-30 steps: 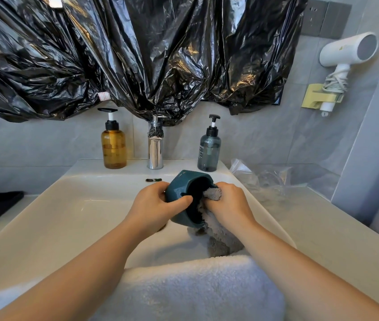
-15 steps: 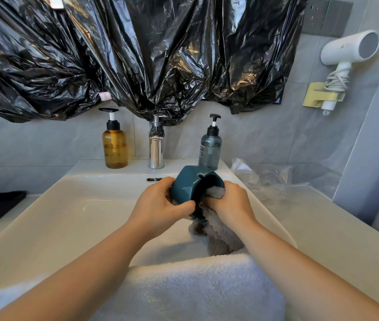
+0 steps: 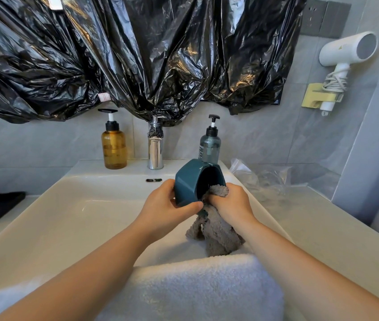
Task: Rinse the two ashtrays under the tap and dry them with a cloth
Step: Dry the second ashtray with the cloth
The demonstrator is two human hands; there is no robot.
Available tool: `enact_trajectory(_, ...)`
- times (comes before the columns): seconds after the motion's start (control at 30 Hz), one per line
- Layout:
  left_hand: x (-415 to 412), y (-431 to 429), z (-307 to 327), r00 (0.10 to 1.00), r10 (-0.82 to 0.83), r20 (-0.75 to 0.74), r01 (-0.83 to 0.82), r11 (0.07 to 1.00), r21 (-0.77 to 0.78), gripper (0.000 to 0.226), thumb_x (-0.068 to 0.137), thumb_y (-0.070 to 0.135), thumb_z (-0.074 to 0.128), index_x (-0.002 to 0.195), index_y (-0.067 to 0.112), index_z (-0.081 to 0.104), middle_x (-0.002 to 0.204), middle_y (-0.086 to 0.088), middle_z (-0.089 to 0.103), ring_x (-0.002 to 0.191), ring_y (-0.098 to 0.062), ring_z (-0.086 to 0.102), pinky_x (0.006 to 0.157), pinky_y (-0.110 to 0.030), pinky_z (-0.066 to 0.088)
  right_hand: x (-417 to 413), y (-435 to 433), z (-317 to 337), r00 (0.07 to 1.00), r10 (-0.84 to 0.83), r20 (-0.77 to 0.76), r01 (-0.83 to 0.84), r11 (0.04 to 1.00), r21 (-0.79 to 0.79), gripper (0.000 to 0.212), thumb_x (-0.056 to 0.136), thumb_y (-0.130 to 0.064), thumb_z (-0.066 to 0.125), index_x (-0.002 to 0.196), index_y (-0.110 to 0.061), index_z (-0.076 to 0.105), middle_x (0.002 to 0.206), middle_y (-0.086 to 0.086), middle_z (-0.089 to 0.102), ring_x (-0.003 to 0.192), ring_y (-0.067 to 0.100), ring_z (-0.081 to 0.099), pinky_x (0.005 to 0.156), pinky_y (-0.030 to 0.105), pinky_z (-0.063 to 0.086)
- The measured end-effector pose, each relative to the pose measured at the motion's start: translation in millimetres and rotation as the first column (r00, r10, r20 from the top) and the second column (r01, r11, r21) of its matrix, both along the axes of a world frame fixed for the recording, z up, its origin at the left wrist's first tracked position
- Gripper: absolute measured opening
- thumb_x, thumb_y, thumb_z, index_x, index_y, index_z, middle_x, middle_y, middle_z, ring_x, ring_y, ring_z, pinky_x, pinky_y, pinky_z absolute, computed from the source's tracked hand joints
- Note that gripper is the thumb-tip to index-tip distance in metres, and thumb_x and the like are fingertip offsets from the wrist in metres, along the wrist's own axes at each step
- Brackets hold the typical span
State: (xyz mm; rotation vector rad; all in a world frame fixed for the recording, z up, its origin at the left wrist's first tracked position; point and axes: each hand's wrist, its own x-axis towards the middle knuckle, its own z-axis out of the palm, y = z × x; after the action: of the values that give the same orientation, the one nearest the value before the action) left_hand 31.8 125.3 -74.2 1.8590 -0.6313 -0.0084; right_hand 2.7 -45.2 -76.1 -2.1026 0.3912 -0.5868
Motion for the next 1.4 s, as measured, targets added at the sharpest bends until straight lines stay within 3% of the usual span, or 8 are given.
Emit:
enact_trajectory(0.2,-1.6,3.5,3.9,0.993,0.089,0.078,-0.093,0.994,0.052,0.037,0.073,0.030,0.077,0.103,0.023,0.056,0.094,0.004,0.064,0.084,-0.013,0.062,0.067,-0.028,0.055,3.7,5.6,-2.4,0.999,0.009,-0.047,-0.015,0.992,-0.125,0.016,0.084,-0.024,0.066,0.094,-0.012,0.062,0.085,0.002,0.063,0.076,0.020,0.056,0.051,0.022,0.033)
enact_trajectory(0.4,-1.8,12.3,4.6,0.989,0.060,0.138,-0.081,0.985,0.150,0.043,0.054,0.046,0.070,0.092,0.027,0.060,0.084,0.004,0.069,0.078,-0.019,0.066,0.070,-0.044,0.057,3.5,2.0,-2.7,0.999,-0.039,-0.012,0.032,0.931,-0.363,0.014,0.084,-0.031,0.056,0.088,-0.019,0.062,0.079,-0.002,0.065,0.074,0.021,0.059,0.060,0.032,0.045)
enact_trajectory(0.73,-8.9,4.7,8.5,0.999,0.041,-0.016,-0.042,0.998,-0.045,0.042,0.069,0.032,0.083,0.100,0.026,0.055,0.095,0.008,0.070,0.084,-0.010,0.069,0.073,-0.027,0.060,0.1,-1.1,-0.4,0.999,0.034,-0.038,-0.033,0.999,0.041,0.012,0.083,-0.021,0.066,0.080,-0.010,0.068,0.073,0.005,0.065,0.070,0.022,0.057,0.055,0.027,0.038)
enact_trajectory(0.87,-5.8,5.6,6.9,0.997,0.071,0.022,-0.070,0.996,-0.050,0.032,0.069,0.023,0.082,0.091,0.026,0.058,0.089,0.006,0.071,0.083,-0.017,0.070,0.075,-0.041,0.059,0.0,0.0,-1.9,0.997,0.044,-0.068,-0.047,0.998,-0.034,0.012,0.082,-0.022,0.067,0.072,-0.014,0.063,0.068,0.000,0.062,0.064,0.018,0.054,0.051,0.026,0.035)
enact_trajectory(1.07,-2.3,11.9,8.9,0.986,0.108,0.124,-0.121,0.988,0.098,0.044,0.057,0.057,0.064,0.088,0.026,0.065,0.082,-0.003,0.072,0.079,-0.023,0.068,0.072,-0.049,0.057,-1.8,3.7,-1.1,1.000,-0.025,-0.004,0.023,0.940,-0.339,0.012,0.084,-0.028,0.063,0.090,-0.019,0.065,0.083,-0.002,0.066,0.077,0.022,0.059,0.058,0.030,0.042)
enact_trajectory(1.2,-3.8,12.5,10.4,0.992,0.122,0.044,-0.123,0.992,0.022,0.031,0.072,0.050,0.073,0.093,0.032,0.060,0.086,0.002,0.072,0.083,-0.020,0.069,0.074,-0.047,0.058,-2.2,3.8,0.6,0.999,0.045,-0.009,-0.046,0.963,-0.266,0.009,0.085,-0.017,0.062,0.081,-0.010,0.066,0.077,0.004,0.065,0.072,0.021,0.057,0.055,0.024,0.037)
enact_trajectory(1.3,-5.4,8.8,10.1,0.996,0.085,-0.042,-0.083,0.996,0.032,0.049,0.070,0.046,0.078,0.110,0.029,0.053,0.095,0.006,0.069,0.086,-0.015,0.067,0.075,-0.035,0.059,-2.3,1.1,2.3,1.000,0.004,-0.029,-0.009,0.986,-0.167,0.022,0.085,-0.015,0.061,0.064,-0.013,0.057,0.064,0.002,0.057,0.061,0.016,0.049,0.049,0.025,0.032)
enact_trajectory(1.4,-6.0,3.4,7.6,0.995,0.084,-0.049,-0.083,0.996,0.032,0.044,0.072,0.039,0.078,0.106,0.025,0.054,0.098,0.006,0.067,0.088,-0.014,0.067,0.073,-0.029,0.059,-3.5,-0.3,3.0,0.999,-0.013,-0.037,0.010,0.997,-0.081,0.029,0.085,-0.015,0.062,0.058,-0.019,0.051,0.062,0.001,0.054,0.060,0.016,0.046,0.049,0.026,0.030)
